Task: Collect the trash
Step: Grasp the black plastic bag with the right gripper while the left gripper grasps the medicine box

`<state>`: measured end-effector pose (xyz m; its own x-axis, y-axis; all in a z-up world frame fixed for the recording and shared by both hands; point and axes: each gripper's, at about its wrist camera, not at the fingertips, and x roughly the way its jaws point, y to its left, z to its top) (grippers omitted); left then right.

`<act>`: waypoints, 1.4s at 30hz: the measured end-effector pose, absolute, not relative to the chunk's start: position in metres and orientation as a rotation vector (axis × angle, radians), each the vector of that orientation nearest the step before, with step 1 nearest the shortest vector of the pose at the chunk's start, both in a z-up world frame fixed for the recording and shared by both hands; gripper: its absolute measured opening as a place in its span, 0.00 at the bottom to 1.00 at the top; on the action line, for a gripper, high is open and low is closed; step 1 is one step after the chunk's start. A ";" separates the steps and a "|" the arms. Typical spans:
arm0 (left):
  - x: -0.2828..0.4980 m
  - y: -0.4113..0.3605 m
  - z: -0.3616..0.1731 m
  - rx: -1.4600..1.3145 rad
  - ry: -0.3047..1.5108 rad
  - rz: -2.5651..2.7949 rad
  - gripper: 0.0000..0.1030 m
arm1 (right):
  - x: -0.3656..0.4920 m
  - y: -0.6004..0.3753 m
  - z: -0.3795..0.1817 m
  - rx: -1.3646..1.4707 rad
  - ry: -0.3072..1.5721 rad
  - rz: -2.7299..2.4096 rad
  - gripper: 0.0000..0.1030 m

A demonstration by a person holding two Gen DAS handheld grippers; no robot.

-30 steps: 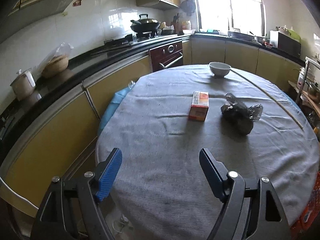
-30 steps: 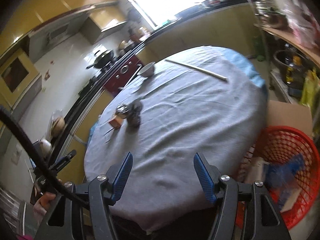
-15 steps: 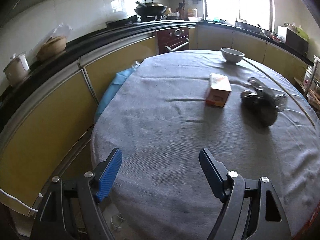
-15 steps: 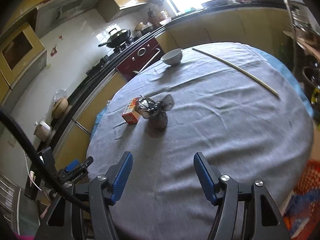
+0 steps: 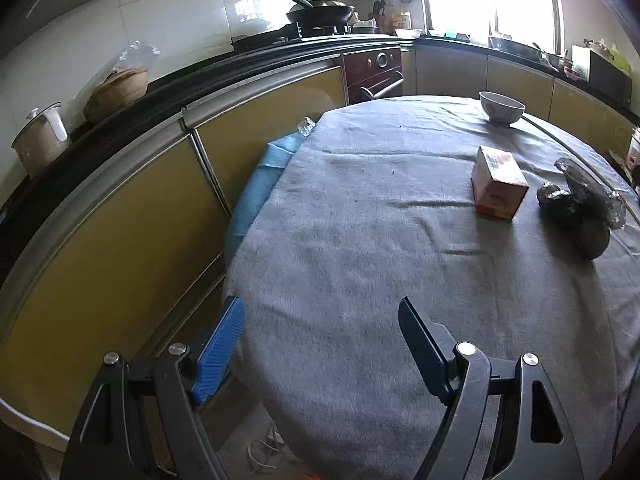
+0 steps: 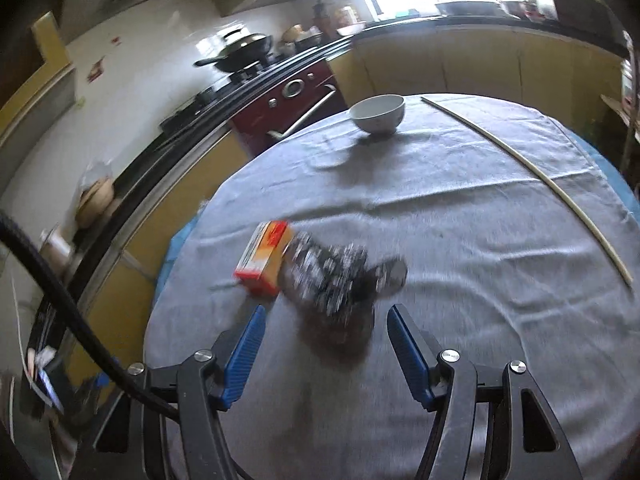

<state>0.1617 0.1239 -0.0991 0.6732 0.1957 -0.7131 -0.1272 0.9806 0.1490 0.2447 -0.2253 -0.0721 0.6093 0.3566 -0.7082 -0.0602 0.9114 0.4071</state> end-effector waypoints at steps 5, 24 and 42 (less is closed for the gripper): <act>0.182 0.123 -0.084 0.088 0.791 0.131 0.78 | 0.286 -0.221 -0.091 0.387 0.910 0.220 0.65; 0.291 0.023 -0.077 0.031 0.889 -0.157 0.78 | 0.289 -0.211 -0.146 0.319 0.999 0.228 0.42; 0.344 -0.014 -0.120 -0.028 0.978 -0.147 0.56 | 0.242 -0.261 -0.150 0.453 0.951 0.268 0.42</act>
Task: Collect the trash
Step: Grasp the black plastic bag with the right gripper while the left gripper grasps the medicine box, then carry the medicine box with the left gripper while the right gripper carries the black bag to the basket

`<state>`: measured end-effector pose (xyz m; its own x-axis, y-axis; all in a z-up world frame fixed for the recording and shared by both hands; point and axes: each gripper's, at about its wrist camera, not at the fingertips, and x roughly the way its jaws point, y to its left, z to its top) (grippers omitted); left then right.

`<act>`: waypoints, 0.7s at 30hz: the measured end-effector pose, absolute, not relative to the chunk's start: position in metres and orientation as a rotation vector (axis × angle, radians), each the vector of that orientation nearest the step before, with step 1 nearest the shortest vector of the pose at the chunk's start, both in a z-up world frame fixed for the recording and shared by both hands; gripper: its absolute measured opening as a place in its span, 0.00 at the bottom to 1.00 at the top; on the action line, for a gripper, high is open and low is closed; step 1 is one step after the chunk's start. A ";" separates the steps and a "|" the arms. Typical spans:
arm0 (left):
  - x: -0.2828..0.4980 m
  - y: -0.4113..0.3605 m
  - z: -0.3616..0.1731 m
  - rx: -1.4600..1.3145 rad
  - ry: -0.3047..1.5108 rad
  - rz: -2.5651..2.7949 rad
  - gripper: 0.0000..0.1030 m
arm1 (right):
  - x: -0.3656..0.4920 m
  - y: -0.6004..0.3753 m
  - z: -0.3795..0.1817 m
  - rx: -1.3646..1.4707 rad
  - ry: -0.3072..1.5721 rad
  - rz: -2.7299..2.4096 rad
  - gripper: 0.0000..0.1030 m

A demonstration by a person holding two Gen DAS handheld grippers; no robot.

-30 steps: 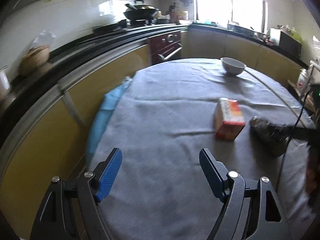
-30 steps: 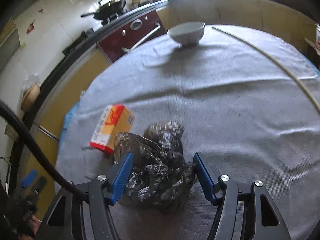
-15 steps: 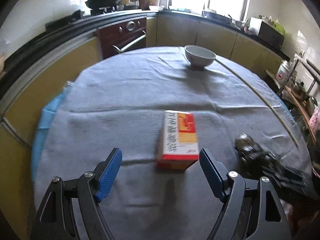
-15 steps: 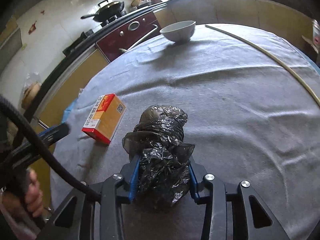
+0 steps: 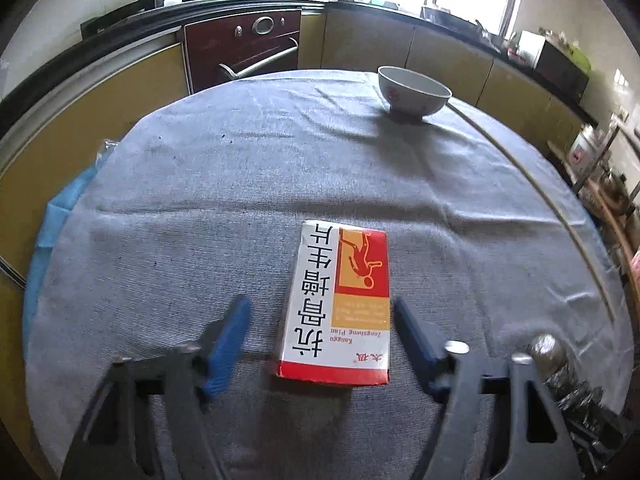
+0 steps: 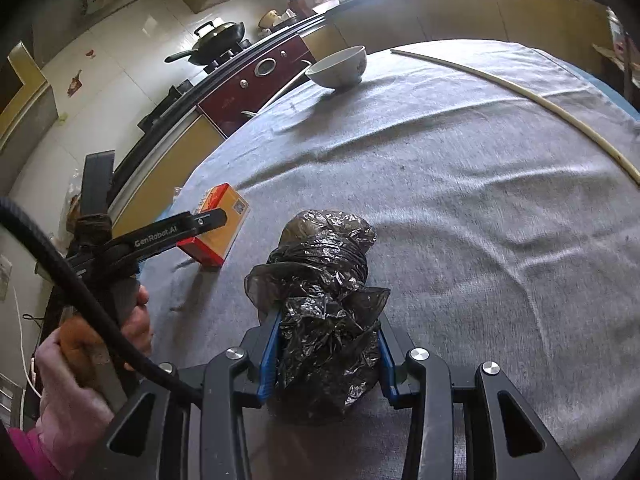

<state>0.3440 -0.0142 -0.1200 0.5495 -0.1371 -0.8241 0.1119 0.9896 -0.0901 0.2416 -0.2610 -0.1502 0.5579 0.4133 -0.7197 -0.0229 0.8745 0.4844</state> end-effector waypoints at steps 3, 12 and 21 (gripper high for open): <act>0.343 -0.012 -0.120 -0.052 0.975 -0.156 0.49 | 0.237 -0.262 -0.150 0.454 0.943 0.266 0.42; 0.299 -0.029 -0.091 -0.032 0.908 -0.171 0.49 | 0.209 -0.270 -0.131 0.457 0.888 0.260 0.42; 0.224 -0.060 -0.060 0.099 0.843 -0.184 0.49 | 0.159 -0.282 -0.106 0.463 0.829 0.233 0.42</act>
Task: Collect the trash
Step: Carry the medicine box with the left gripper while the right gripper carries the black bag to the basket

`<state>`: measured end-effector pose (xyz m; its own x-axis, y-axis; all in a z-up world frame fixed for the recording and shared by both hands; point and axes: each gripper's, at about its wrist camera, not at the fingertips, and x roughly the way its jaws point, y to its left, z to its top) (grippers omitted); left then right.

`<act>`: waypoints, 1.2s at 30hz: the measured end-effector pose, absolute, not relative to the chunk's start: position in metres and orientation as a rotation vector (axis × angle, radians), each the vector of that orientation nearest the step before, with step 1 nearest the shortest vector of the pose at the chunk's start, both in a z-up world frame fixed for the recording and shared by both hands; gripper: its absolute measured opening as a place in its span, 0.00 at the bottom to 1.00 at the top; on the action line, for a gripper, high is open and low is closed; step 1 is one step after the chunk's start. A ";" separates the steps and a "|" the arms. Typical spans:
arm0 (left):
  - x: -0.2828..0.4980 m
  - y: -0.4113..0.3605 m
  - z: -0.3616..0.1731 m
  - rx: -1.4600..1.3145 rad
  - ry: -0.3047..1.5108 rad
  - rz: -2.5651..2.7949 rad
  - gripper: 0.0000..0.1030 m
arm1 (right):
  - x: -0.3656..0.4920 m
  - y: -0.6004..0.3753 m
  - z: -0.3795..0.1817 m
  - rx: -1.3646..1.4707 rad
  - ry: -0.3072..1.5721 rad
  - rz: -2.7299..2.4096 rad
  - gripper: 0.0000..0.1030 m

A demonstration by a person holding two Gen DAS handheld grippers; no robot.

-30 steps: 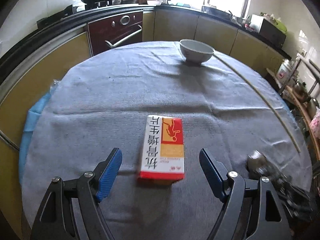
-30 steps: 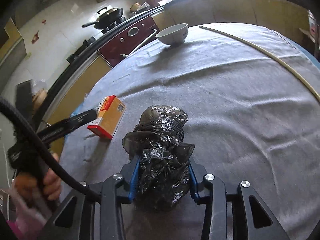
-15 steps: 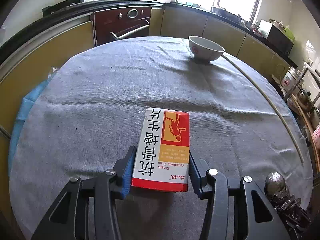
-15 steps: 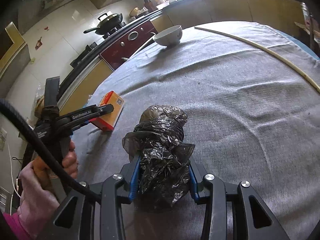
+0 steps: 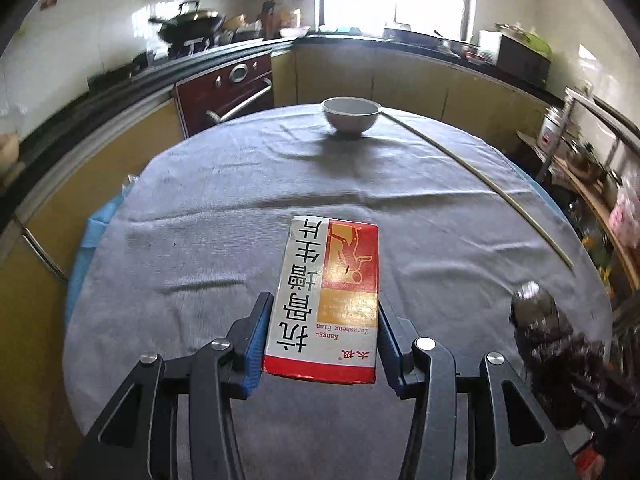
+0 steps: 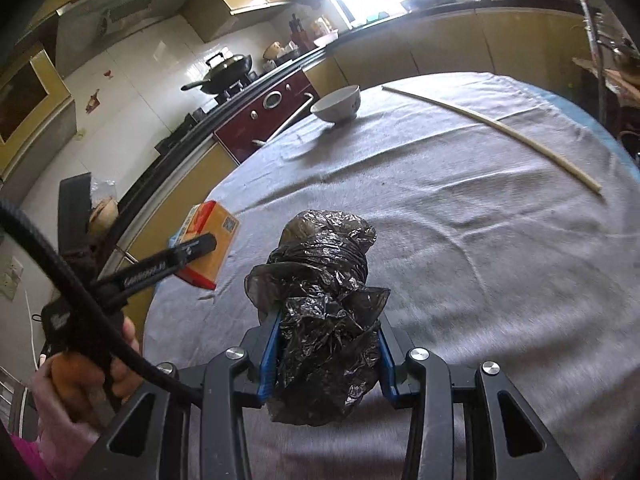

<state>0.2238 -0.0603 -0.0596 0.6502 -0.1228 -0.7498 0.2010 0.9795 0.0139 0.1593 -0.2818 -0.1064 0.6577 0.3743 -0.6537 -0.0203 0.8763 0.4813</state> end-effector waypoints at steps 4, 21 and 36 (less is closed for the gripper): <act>0.193 -0.076 -0.047 0.156 0.798 -0.199 0.49 | 0.132 -0.290 -0.097 0.463 0.802 0.213 0.42; 0.107 -0.120 -0.018 0.239 0.692 -0.280 0.49 | 0.046 -0.322 -0.065 0.491 0.698 0.161 0.42; 0.082 -0.136 -0.008 0.263 0.666 -0.295 0.49 | 0.014 -0.339 -0.049 0.498 0.648 0.158 0.42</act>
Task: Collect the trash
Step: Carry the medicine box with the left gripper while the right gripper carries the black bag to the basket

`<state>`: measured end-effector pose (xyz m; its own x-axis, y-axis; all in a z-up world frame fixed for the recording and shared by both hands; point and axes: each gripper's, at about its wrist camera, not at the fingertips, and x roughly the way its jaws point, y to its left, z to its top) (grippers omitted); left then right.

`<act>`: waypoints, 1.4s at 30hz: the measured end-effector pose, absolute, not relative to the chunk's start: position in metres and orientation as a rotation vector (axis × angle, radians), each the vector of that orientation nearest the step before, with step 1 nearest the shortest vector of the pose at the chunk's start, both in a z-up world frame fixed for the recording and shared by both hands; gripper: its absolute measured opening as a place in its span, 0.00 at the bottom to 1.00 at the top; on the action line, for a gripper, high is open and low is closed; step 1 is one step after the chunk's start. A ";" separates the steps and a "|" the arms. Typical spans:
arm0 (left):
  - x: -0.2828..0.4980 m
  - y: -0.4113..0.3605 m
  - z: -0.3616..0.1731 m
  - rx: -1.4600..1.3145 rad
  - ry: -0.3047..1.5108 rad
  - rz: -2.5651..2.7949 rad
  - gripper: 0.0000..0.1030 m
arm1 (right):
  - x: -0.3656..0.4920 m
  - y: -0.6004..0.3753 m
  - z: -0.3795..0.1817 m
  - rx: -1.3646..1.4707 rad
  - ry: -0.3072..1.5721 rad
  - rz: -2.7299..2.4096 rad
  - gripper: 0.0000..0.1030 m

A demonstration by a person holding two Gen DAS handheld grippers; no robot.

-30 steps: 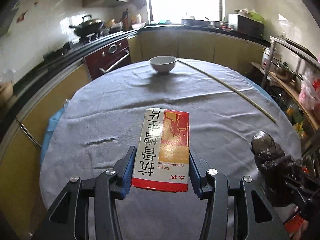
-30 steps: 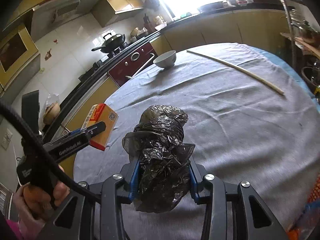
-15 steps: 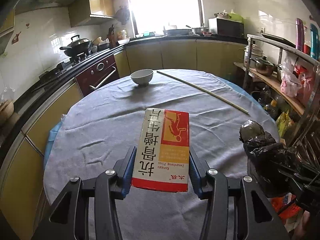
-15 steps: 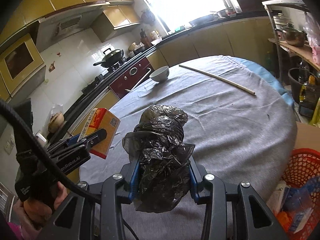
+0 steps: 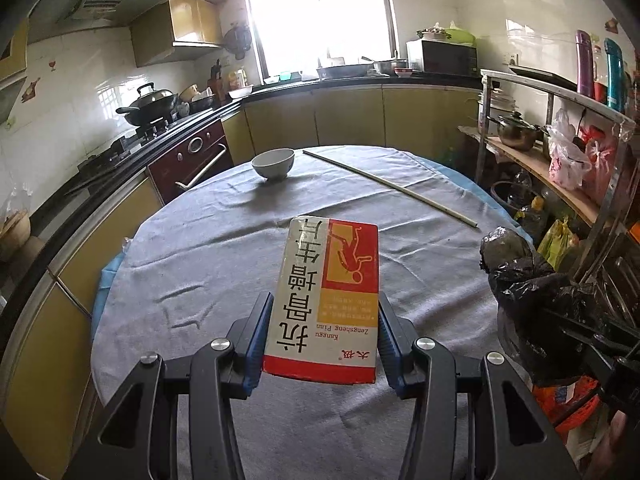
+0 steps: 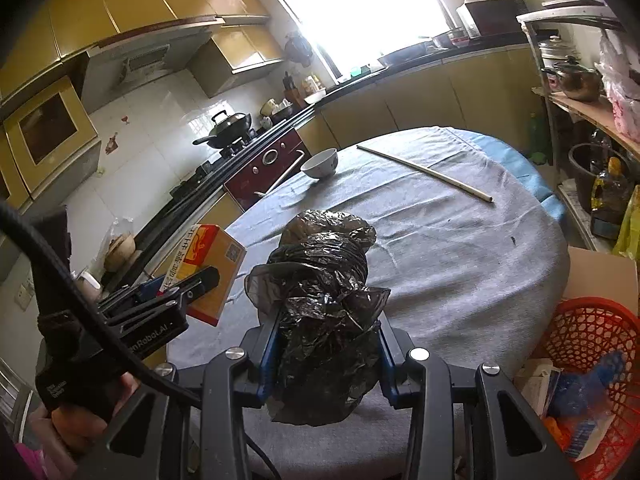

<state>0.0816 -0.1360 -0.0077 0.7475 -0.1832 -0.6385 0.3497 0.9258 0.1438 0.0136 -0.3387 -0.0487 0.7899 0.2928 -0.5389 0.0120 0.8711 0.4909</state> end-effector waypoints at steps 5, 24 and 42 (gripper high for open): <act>0.077 -0.139 -0.009 0.269 0.669 -0.299 0.49 | 0.009 -0.342 -0.050 0.511 0.646 0.157 0.42; 0.056 -0.157 -0.006 0.302 0.658 -0.329 0.49 | -0.013 -0.357 -0.046 0.541 0.620 0.138 0.42; 0.042 -0.177 -0.004 0.336 0.650 -0.377 0.49 | -0.040 -0.380 -0.039 0.569 0.596 0.089 0.42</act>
